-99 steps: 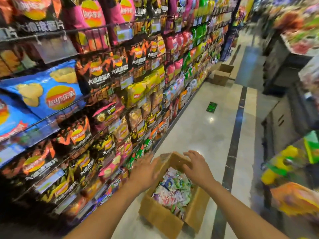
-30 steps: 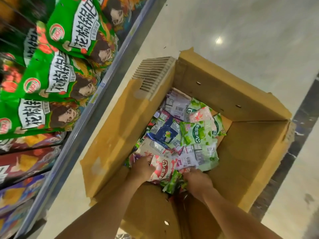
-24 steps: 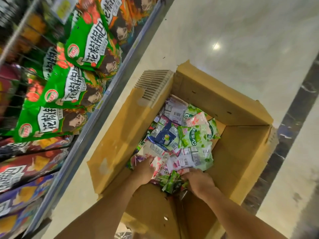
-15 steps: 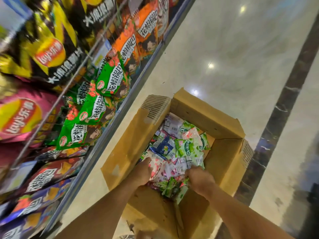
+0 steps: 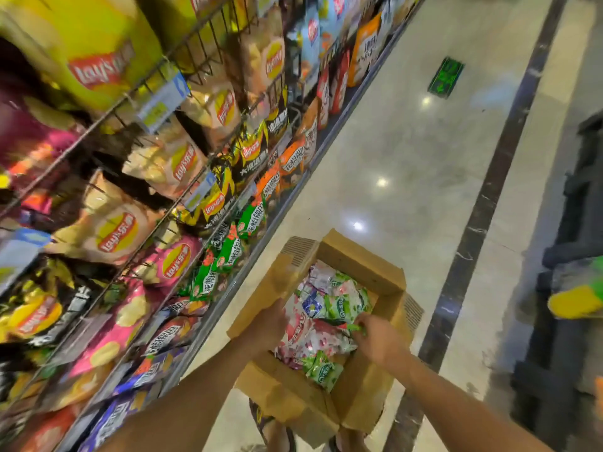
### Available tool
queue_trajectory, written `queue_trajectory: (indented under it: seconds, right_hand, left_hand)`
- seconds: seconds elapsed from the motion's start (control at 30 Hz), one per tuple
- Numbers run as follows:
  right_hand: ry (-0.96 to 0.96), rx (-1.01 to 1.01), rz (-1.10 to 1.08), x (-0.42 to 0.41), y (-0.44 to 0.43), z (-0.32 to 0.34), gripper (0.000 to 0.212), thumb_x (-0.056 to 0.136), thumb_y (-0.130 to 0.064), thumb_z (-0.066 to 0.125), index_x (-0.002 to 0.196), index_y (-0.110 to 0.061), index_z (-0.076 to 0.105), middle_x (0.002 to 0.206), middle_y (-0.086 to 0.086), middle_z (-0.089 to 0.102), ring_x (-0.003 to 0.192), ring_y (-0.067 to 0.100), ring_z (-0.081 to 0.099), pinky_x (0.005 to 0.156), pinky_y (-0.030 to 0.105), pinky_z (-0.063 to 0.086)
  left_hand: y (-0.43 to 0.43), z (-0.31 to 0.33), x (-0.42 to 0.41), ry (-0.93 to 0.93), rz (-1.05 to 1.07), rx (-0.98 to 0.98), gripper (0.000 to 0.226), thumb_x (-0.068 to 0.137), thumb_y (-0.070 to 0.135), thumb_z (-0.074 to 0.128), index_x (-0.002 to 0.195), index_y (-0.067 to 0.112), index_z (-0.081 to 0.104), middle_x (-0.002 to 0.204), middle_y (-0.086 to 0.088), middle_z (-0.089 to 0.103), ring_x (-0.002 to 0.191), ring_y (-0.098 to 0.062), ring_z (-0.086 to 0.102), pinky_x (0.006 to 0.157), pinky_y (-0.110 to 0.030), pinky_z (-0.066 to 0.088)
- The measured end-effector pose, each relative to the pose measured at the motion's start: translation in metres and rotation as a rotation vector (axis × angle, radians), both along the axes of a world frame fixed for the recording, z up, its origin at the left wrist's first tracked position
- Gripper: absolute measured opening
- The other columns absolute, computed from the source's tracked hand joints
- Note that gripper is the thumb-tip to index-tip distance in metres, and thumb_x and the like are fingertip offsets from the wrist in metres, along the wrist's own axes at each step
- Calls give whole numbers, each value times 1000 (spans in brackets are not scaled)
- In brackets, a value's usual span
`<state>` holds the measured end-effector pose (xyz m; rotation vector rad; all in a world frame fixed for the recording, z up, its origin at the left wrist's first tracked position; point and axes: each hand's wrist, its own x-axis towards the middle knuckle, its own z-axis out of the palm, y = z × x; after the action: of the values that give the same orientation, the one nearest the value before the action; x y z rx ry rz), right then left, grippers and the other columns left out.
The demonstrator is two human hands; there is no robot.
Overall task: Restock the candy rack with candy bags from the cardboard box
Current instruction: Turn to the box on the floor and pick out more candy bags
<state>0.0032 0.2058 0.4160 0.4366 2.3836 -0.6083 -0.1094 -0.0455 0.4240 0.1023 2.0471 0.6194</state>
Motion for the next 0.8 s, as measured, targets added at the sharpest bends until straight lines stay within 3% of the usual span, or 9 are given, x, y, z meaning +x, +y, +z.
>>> queue_trajectory:
  seconds: [0.07,0.13,0.27,0.33,0.43,0.53,0.6,0.67,0.8]
  right_hand:
    - [69,-6,-58,3,-10,47,19,101,-32,54,110,-19,65,100,-1,69,90,15,67,76,31,56]
    - [177,-16,-146,7,-22,90,20,101,-35,54,108,-19,64,100,-1,68,88,16,65,74,34,53]
    - [418,-150,-362,17,-54,158,5,99,-39,60,100,-34,62,97,-16,66,83,0,60,73,28,52]
    - [489,-227,-403,23,-70,184,1,98,-40,62,99,-40,61,99,-21,66,89,-4,62,80,28,54]
    - [568,-269,-358,28,-89,215,14,98,-39,63,112,-36,62,112,-22,66,105,-5,60,91,27,53]
    - [608,-287,-319,33,-99,240,15,98,-38,64,112,-40,58,121,-27,64,107,-9,60,83,11,49]
    - [630,-285,-236,36,-102,252,26,99,-39,63,123,-45,56,130,-30,58,113,-12,55,86,6,44]
    - [651,-268,-116,36,-103,259,40,100,-43,60,140,-43,53,137,-27,54,123,-8,49,99,15,43]
    - [667,-217,92,35,-99,263,47,101,-50,52,147,-44,49,147,-17,50,137,3,41,114,30,38]
  left_hand:
    - [-11,30,3,-15,35,62,47,111,30,44,153,9,37,108,-1,65,92,-13,64,81,-32,49]
    - [-17,70,6,-24,96,118,54,110,32,46,159,12,34,144,-5,57,126,-25,59,101,-37,48]
    - [-23,152,14,-92,290,302,15,110,15,48,124,22,47,108,5,59,96,-12,55,87,-31,43]
    - [-30,176,20,-124,381,403,8,109,12,51,111,19,53,103,-5,65,82,-10,58,86,-34,52]
    - [-34,214,26,-210,498,500,23,111,10,46,92,22,49,79,-11,63,54,-4,64,55,-23,56]
    - [-42,226,32,-345,634,618,8,110,11,47,107,11,54,87,-3,79,79,-9,77,71,-33,63]
    - [-47,235,35,-350,746,668,27,108,17,55,131,4,52,122,-18,73,111,-30,72,83,-52,63]
    - [-50,247,41,-361,852,716,38,106,20,59,140,5,51,139,-25,62,120,-42,66,83,-57,62]
    - [-51,263,61,-412,955,823,34,105,20,59,137,6,59,144,-27,58,120,-52,64,93,-71,54]
